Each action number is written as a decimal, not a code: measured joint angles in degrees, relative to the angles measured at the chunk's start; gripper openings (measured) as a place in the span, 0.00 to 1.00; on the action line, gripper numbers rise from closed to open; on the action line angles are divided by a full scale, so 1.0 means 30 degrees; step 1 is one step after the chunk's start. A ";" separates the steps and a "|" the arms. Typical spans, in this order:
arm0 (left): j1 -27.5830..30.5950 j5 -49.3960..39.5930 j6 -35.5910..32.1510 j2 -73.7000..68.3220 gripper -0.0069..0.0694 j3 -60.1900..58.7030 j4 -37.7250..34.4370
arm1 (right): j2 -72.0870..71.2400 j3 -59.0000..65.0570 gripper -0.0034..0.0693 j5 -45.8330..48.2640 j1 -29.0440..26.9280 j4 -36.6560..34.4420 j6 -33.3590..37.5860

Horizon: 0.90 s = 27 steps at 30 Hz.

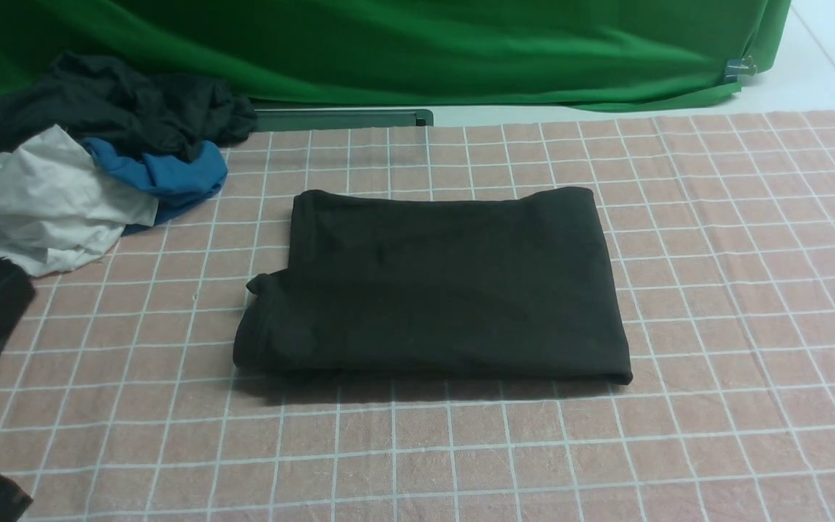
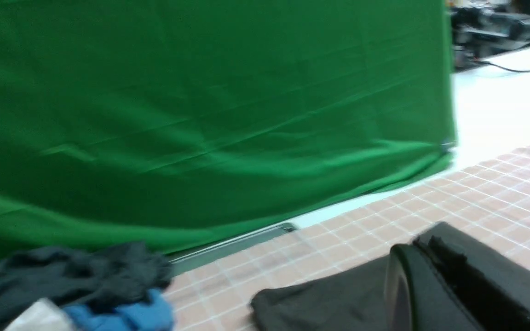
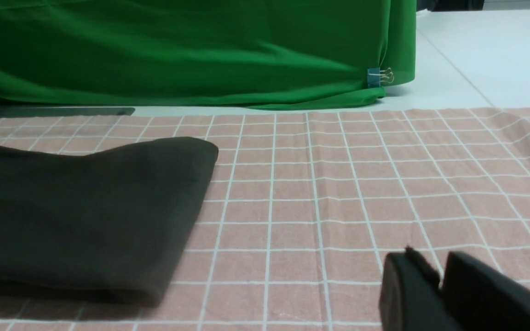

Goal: Fold a long-sleeved shirt over a pink coffee tablecloth.

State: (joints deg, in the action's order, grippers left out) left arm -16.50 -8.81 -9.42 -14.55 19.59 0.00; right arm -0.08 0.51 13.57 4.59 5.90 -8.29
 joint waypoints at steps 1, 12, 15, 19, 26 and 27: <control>0.0686 0.0149 0.0090 0.0202 0.12 -0.0401 0.0000 | 0.0000 0.0000 0.21 0.0000 0.0000 0.0000 0.0003; 0.5566 0.2041 0.0298 0.4774 0.12 -0.6573 -0.0988 | 0.0000 0.0000 0.25 0.0000 0.0000 0.0000 0.0003; 0.5566 0.1006 0.0257 0.4841 0.12 -0.6633 -0.1029 | 0.0000 0.0000 0.26 0.0000 0.0000 0.0000 -0.0017; 0.5566 -0.0612 -0.0351 0.4883 0.12 -0.6633 -0.1319 | 0.0000 0.0000 0.29 0.0000 0.0000 0.0000 -0.0017; 0.5566 -0.2141 -0.0656 0.4883 0.12 -0.6654 -0.1593 | 0.0000 0.0000 0.32 0.0000 0.0000 0.0000 -0.0017; 0.5566 -0.2114 -0.0673 0.4883 0.12 -0.6654 -0.1593 | 0.0000 0.0000 0.32 0.0000 0.0000 0.0000 -0.0017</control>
State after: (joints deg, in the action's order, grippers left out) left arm 0.20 -15.15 -11.44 0.10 -0.38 -4.78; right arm -0.08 0.51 13.57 4.59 5.90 -8.34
